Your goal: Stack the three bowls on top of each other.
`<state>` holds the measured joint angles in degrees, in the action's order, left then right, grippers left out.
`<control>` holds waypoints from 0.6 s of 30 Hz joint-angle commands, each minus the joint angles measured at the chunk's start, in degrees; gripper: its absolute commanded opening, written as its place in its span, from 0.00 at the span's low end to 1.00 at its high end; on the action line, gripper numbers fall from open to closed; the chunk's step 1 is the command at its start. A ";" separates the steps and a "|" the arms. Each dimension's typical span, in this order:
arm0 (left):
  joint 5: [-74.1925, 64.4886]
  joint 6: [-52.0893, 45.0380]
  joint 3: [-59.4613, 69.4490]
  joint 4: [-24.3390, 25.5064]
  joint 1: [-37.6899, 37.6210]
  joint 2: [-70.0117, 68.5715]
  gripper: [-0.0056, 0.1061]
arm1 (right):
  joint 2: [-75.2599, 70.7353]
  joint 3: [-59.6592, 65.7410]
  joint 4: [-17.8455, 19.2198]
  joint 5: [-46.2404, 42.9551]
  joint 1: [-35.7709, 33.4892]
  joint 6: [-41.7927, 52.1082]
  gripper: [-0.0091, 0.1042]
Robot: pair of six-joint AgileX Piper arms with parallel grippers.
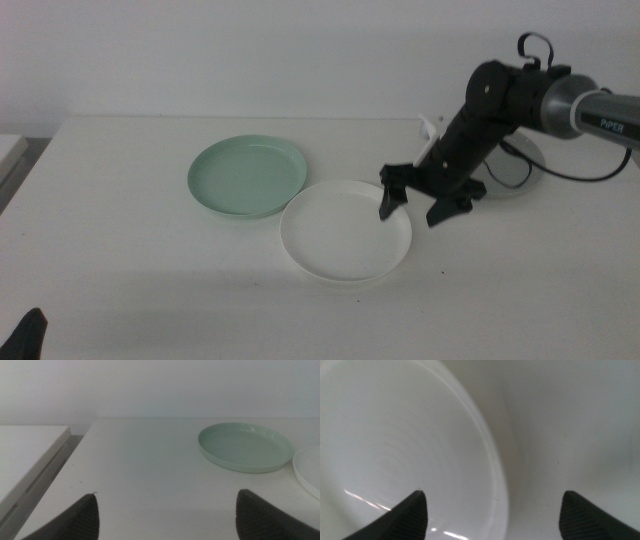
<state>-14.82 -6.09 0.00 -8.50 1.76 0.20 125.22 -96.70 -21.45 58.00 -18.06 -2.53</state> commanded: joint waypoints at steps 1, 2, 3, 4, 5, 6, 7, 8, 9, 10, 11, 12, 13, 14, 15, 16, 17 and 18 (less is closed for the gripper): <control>0.91 -0.04 0.00 0.07 -0.13 -0.20 0.89 | -2.38 -3.05 0.56 1.31 0.69 0.14 0.73; 0.91 -0.04 0.00 0.07 -0.13 -0.20 0.89 | -3.00 -4.72 0.70 2.18 1.15 0.14 0.76; 0.91 -0.04 0.00 0.07 -0.13 -0.20 0.89 | -3.76 -7.04 1.21 3.19 1.67 -0.09 0.77; 0.91 -0.04 0.00 0.07 -0.13 -0.20 0.89 | -4.57 -9.47 2.27 4.01 2.34 -0.53 0.77; 0.91 -0.04 0.00 0.07 -0.13 -0.20 0.89 | -5.43 -11.89 3.35 4.40 2.98 -0.65 0.77; 0.91 -0.04 0.00 0.07 -0.13 -0.20 0.89 | -6.32 -14.28 4.76 4.90 3.94 -0.81 0.77; 0.91 -0.04 0.00 0.07 -0.13 -0.20 0.89 | -7.12 -16.76 6.35 5.60 5.02 -1.26 0.77; 0.91 -0.04 0.00 0.07 -0.13 -0.20 0.89 | -7.68 -18.76 7.91 6.17 5.96 -1.63 0.77; 0.91 -0.04 0.00 0.07 -0.13 -0.20 0.89 | -7.79 -21.37 9.40 6.79 7.25 -1.93 0.77; 0.91 -0.04 0.00 0.07 -0.13 -0.20 0.89 | -7.79 -24.13 10.98 7.54 8.62 -1.93 0.77; 0.91 -0.04 0.00 0.07 -0.13 -0.20 0.89 | -7.67 -26.09 12.42 8.00 9.81 -2.15 0.77; 0.91 -0.04 0.00 0.07 -0.13 -0.20 0.89 | -7.31 -28.08 14.15 8.26 11.24 -3.23 0.77; 0.91 -0.04 0.00 0.07 -0.13 -0.20 0.89 | -7.00 -29.46 15.46 8.54 12.71 -4.49 0.77; 0.91 -0.04 0.00 0.07 -0.13 -0.20 0.89 | -6.67 -30.09 16.09 8.56 14.21 -5.32 0.77; 0.91 -0.04 0.00 0.07 -0.13 -0.20 0.89 | -6.36 -30.25 16.31 9.17 15.69 -5.57 0.77; 0.91 -0.04 0.00 0.07 -0.13 -0.20 0.89 | -5.67 -30.25 16.46 9.76 17.08 -5.57 0.77; 0.91 -0.04 0.00 0.07 -0.13 -0.20 0.89 | -4.93 -30.25 16.45 10.24 18.06 -5.45 0.77; 0.91 -0.04 0.00 0.07 -0.13 -0.20 0.89 | -3.77 -30.25 16.45 10.53 19.15 -4.93 0.77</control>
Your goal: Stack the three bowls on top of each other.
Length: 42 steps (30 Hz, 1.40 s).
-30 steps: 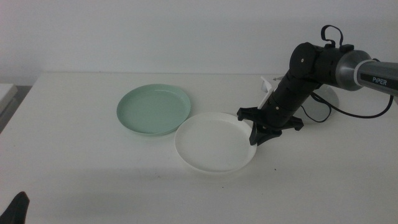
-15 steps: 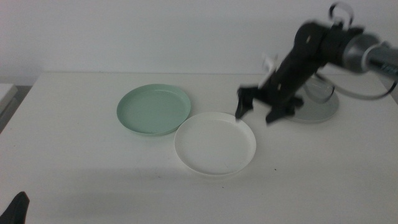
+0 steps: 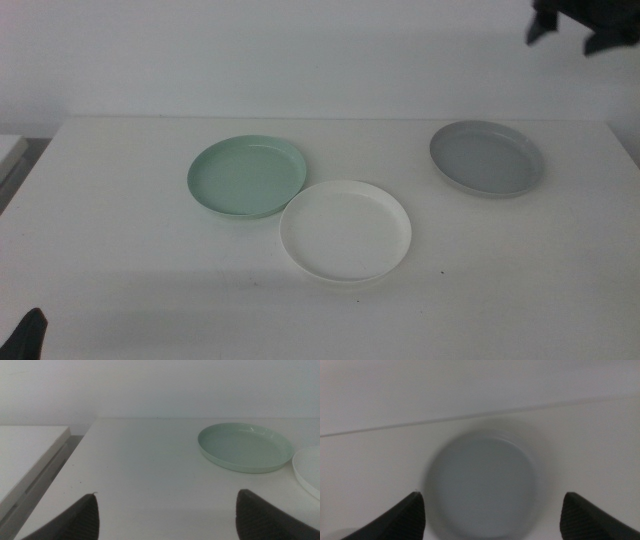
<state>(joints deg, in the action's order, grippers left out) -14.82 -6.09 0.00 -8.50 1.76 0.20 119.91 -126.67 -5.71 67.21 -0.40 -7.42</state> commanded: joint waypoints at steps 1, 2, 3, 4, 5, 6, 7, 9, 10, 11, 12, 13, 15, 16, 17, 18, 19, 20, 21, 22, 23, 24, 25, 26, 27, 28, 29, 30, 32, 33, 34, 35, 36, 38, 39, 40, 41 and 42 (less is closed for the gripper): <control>0.91 -0.04 0.00 0.07 -0.13 -0.20 0.89 | 2.84 -0.28 0.71 1.32 2.40 0.41 0.77; 0.91 -0.04 0.00 0.07 -0.13 -0.20 0.89 | 4.29 -0.28 0.86 1.32 2.96 0.88 0.77; 0.91 -0.04 0.00 0.07 -0.13 -0.20 0.89 | 5.88 -0.28 1.11 0.87 3.52 1.22 0.77; 0.91 -0.04 0.00 0.07 -0.13 -0.20 0.89 | 7.53 -0.28 1.13 0.64 3.89 1.49 0.77; 0.91 -0.04 0.00 0.07 -0.13 -0.20 0.89 | 8.92 -0.28 1.30 0.52 4.16 1.66 0.77; 0.91 -0.04 0.00 0.07 -0.13 -0.20 0.89 | 10.55 -0.28 1.30 0.17 4.34 2.07 0.76; 0.91 -0.04 0.00 0.07 -0.13 -0.20 0.89 | 12.24 -0.28 1.45 -0.43 4.44 2.08 0.76; 0.91 -0.04 0.00 0.07 -0.13 -0.20 0.89 | 14.99 -0.28 2.23 -1.47 4.44 2.08 0.75; 0.91 -0.04 0.00 0.07 -0.13 -0.20 0.89 | 16.39 -0.28 2.24 -2.01 4.44 2.08 0.75; 0.91 -0.04 0.00 0.07 -0.13 -0.20 0.89 | 17.63 -0.28 2.24 -2.52 4.44 2.08 0.74; 0.91 -0.04 0.00 0.07 -0.13 -0.20 0.89 | 18.78 -0.28 2.24 -2.70 4.44 2.08 0.72; 0.91 -0.04 0.00 0.07 -0.13 -0.20 0.89 | 19.83 -0.28 2.24 -3.14 4.44 2.08 0.71; 0.91 -0.04 0.00 0.07 -0.13 -0.20 0.89 | 21.50 -0.28 2.54 -3.99 4.44 2.08 0.68; 0.91 -0.04 0.00 0.07 -0.13 -0.20 0.89 | 22.34 -0.28 2.77 -4.50 4.44 2.18 0.66; 0.91 -0.04 0.00 0.07 -0.13 -0.20 0.89 | 22.99 -0.28 2.82 -4.88 4.44 2.48 0.65; 0.91 -0.04 0.00 0.07 -0.13 -0.20 0.89 | 23.64 -0.28 2.82 -5.49 4.44 2.46 0.63; 0.91 -0.04 0.00 0.07 -0.13 -0.20 0.89 | 24.21 -0.28 2.66 -5.88 4.44 2.64 0.60; 0.91 -0.04 0.00 0.07 -0.13 -0.20 0.89 | 24.72 -0.28 2.66 -6.46 4.44 2.76 0.56; 0.91 -0.04 0.00 0.07 -0.13 -0.20 0.89 | 25.04 -0.28 2.56 -7.03 4.44 2.76 0.49; 0.91 -0.04 0.00 0.07 -0.13 -0.20 0.89 | 25.15 -0.28 2.44 -7.47 4.44 2.79 0.38; 0.91 -0.04 0.00 0.07 -0.13 -0.20 0.89 | 25.25 -0.28 2.44 -7.87 4.44 2.79 0.28; 0.91 -0.04 0.00 0.07 -0.13 -0.20 0.89 | 25.25 -0.28 2.16 -8.29 4.44 2.99 0.14; 0.91 -0.04 0.00 0.07 -0.13 -0.20 0.89 | 25.14 -0.28 2.16 -8.30 4.44 3.15 0.06; 0.91 -0.04 0.00 0.07 -0.13 -0.20 0.89 | 24.86 -0.28 2.31 -8.30 4.44 3.25 0.06; 0.91 -0.04 0.00 0.07 -0.13 -0.20 0.89 | 24.18 -0.28 2.68 -8.18 4.44 3.36 0.06; 0.91 -0.04 0.00 0.07 -0.13 -0.20 0.89 | 23.33 -0.28 2.82 -7.88 4.44 3.81 0.06; 0.91 -0.04 0.00 0.07 -0.13 -0.20 0.89 | 22.07 -0.28 2.60 -7.46 4.32 5.03 0.06; 0.91 -0.04 0.00 0.07 -0.13 -0.20 0.89 | 20.78 -0.28 2.01 -6.81 4.32 6.14 0.06; 0.91 -0.04 0.00 0.07 -0.13 -0.20 0.89 | 16.97 0.47 -0.34 -5.07 3.64 9.50 0.06; 0.91 -0.04 0.00 0.07 -0.13 -0.20 0.89 | 14.57 1.69 -2.05 -4.97 3.00 10.65 0.06; 0.91 -0.04 0.00 0.07 -0.13 -0.20 0.89 | 11.94 3.74 -3.79 -5.78 2.27 11.69 0.06; 0.91 -0.04 0.00 0.07 -0.13 -0.20 0.89 | 8.94 6.57 -4.83 -6.94 1.27 11.80 0.06; 0.91 -0.04 0.00 0.07 -0.13 -0.20 0.89 | 5.65 10.10 -5.82 -9.17 0.08 11.80 0.06; 0.91 -0.04 0.00 0.07 -0.13 -0.20 0.89 | -0.18 18.19 -7.08 -13.99 -3.13 11.80 0.06; 0.91 -0.04 0.00 0.07 -0.13 -0.20 0.89 | -2.50 21.32 -7.20 -15.99 -4.65 11.80 0.06; 0.91 -0.04 0.00 0.07 -0.13 -0.20 0.89 | -5.21 24.89 -7.20 -18.15 -6.64 11.44 0.06; 0.91 -0.04 0.00 0.07 -0.13 -0.20 0.89 | -7.29 28.00 -7.20 -20.01 -8.62 10.30 0.06; 0.91 -0.04 0.00 0.07 -0.13 -0.20 0.89 | -8.88 30.01 -7.20 -21.21 -10.16 9.29 0.06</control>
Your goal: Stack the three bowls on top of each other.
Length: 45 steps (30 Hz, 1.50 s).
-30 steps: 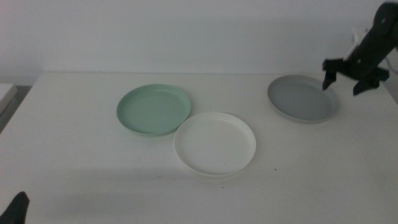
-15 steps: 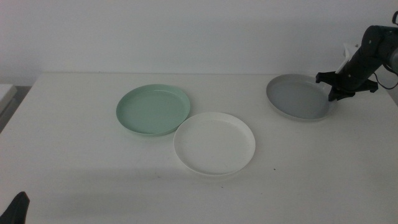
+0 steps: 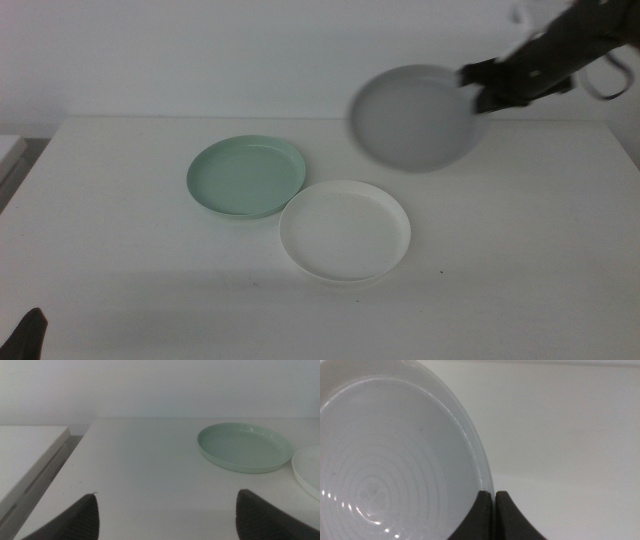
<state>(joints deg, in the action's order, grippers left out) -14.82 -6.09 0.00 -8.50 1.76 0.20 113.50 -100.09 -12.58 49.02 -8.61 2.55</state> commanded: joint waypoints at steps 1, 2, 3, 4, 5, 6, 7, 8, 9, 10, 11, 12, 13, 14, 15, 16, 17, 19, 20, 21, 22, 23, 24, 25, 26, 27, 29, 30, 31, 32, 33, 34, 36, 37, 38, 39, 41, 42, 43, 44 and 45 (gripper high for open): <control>0.91 -0.04 0.00 0.07 -0.13 -0.20 0.89 | -3.51 5.64 -0.46 -3.76 -4.19 -1.91 0.06; 0.91 -0.04 0.00 0.07 -0.13 -0.20 0.89 | -3.94 6.68 -0.44 -3.90 -5.63 -2.55 0.06; 0.91 -0.04 0.00 0.07 -0.13 -0.20 0.89 | -4.06 7.60 -0.44 -3.95 -7.26 -3.01 0.06; 0.91 -0.04 0.00 0.07 -0.13 -0.20 0.89 | -3.89 8.17 -0.44 -3.95 -8.79 -3.01 0.06; 0.91 -0.04 0.00 0.07 -0.13 -0.20 0.89 | -3.67 8.72 -0.44 -3.95 -10.05 -3.02 0.06; 0.91 -0.04 0.00 0.07 -0.13 -0.20 0.89 | -3.23 8.92 -0.44 -3.95 -10.88 -3.16 0.06; 0.91 -0.04 0.00 0.07 -0.13 -0.20 0.89 | -2.71 9.20 -0.44 -3.95 -11.63 -3.16 0.06; 0.91 -0.04 0.00 0.07 -0.13 -0.20 0.89 | -2.05 9.48 -0.44 -3.95 -12.10 -3.41 0.06; 0.91 -0.04 0.00 0.07 -0.13 -0.20 0.89 | -1.45 9.48 -0.44 -3.95 -12.12 -3.40 0.06; 0.91 -0.04 0.00 0.07 -0.13 -0.20 0.89 | -0.81 9.61 -0.44 -3.95 -12.22 -3.83 0.06; 0.91 -0.04 0.00 0.07 -0.13 -0.20 0.89 | -0.29 9.71 -0.44 -3.95 -12.11 -4.10 0.06; 0.91 -0.04 0.00 0.07 -0.13 -0.20 0.89 | 0.11 9.71 -0.44 -3.66 -11.98 -4.26 0.06; 0.91 -0.04 0.00 0.07 -0.13 -0.20 0.89 | 0.68 9.71 -0.44 -3.39 -12.00 -4.26 0.06; 0.91 -0.04 0.00 0.07 -0.13 -0.20 0.89 | 0.88 9.71 -0.44 -3.26 -12.00 -4.26 0.06; 0.91 -0.04 0.00 0.07 -0.13 -0.20 0.89 | 1.14 9.71 -0.44 -3.13 -12.00 -4.26 0.06; 0.91 -0.04 0.00 0.07 -0.13 -0.20 0.89 | 1.42 9.71 -0.88 -3.01 -12.00 -4.26 0.06; 0.91 -0.04 0.00 0.07 -0.13 -0.20 0.89 | 1.70 9.71 -1.19 -2.92 -12.00 -4.26 0.06; 0.91 -0.04 0.00 0.07 -0.13 -0.20 0.89 | 2.22 9.71 -1.73 -2.53 -12.00 -4.26 0.06; 0.91 -0.04 0.00 0.07 -0.13 -0.20 0.89 | 2.38 9.84 -1.93 -2.41 -12.00 -4.26 0.06; 0.91 -0.04 0.00 0.07 -0.13 -0.20 0.89 | 2.67 9.84 -1.93 -2.16 -12.00 -4.26 0.06; 0.91 -0.04 0.00 0.07 -0.13 -0.20 0.89 | 2.82 9.84 -2.09 -2.04 -12.00 -4.26 0.06; 0.91 -0.04 0.00 0.07 -0.13 -0.20 0.89 | 3.22 9.84 -2.07 -2.04 -12.00 -4.26 0.06; 0.91 -0.04 0.00 0.07 -0.13 -0.20 0.89 | 3.22 9.84 -2.07 -2.04 -12.00 -4.26 0.06; 0.91 -0.04 0.00 0.07 -0.13 -0.20 0.89 | 3.36 9.84 -2.07 -2.04 -12.00 -4.26 0.06; 0.91 -0.04 0.00 0.07 -0.13 -0.20 0.89 | 3.38 9.84 -2.07 -1.92 -12.00 -4.26 0.06; 0.91 -0.04 0.00 0.07 -0.13 -0.20 0.89 | 3.38 9.84 -2.07 -1.90 -12.00 -4.26 0.06; 0.91 -0.04 0.00 0.07 -0.13 -0.20 0.89 | 3.38 9.84 -2.07 -1.90 -12.00 -4.26 0.06; 0.91 -0.04 0.00 0.07 -0.13 -0.20 0.89 | 3.38 9.84 -2.07 -1.65 -12.00 -4.26 0.06; 0.91 -0.04 0.00 0.07 -0.13 -0.20 0.89 | 3.38 9.84 -2.07 -0.72 -12.00 -4.26 0.06; 0.91 -0.04 0.00 0.07 -0.13 -0.20 0.89 | 3.38 9.84 -2.07 -0.27 -12.00 -4.26 0.06; 0.91 -0.04 0.00 0.07 -0.13 -0.20 0.89 | 3.38 9.84 -2.07 0.20 -12.00 -4.26 0.07; 0.91 -0.04 0.00 0.07 -0.13 -0.20 0.89 | 3.38 9.84 -1.65 0.76 -12.00 -4.26 0.08; 0.91 -0.04 0.00 0.07 -0.13 -0.20 0.89 | 3.38 9.84 -0.78 1.37 -12.00 -4.65 0.10; 0.91 -0.04 0.00 0.07 -0.13 -0.20 0.89 | 3.38 9.84 -0.21 1.37 -12.00 -5.48 0.13; 0.91 -0.04 0.00 0.07 -0.13 -0.20 0.89 | 3.38 9.84 0.34 1.37 -12.00 -6.00 0.15; 0.91 -0.04 0.00 0.07 -0.13 -0.20 0.89 | 3.38 9.84 0.61 1.37 -12.00 -6.01 0.19; 0.91 -0.04 0.00 0.07 -0.13 -0.20 0.89 | 3.38 9.84 0.75 1.37 -12.00 -6.01 0.31; 0.91 -0.04 0.00 0.07 -0.13 -0.20 0.89 | 3.38 9.84 0.88 1.37 -12.00 -6.01 0.39; 0.91 -0.04 0.00 0.07 -0.13 -0.20 0.89 | 3.38 9.60 0.88 1.92 -12.00 -5.90 0.48; 0.91 -0.04 0.00 0.07 -0.13 -0.20 0.89 | 3.12 9.16 0.88 2.67 -11.96 -5.62 0.57; 0.91 -0.04 0.00 0.07 -0.13 -0.20 0.89 | 2.65 8.50 1.03 3.98 -11.86 -4.79 0.68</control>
<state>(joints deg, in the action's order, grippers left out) -14.82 -6.09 0.00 -8.50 1.76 0.20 117.28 -90.82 -12.36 51.87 -20.81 -2.94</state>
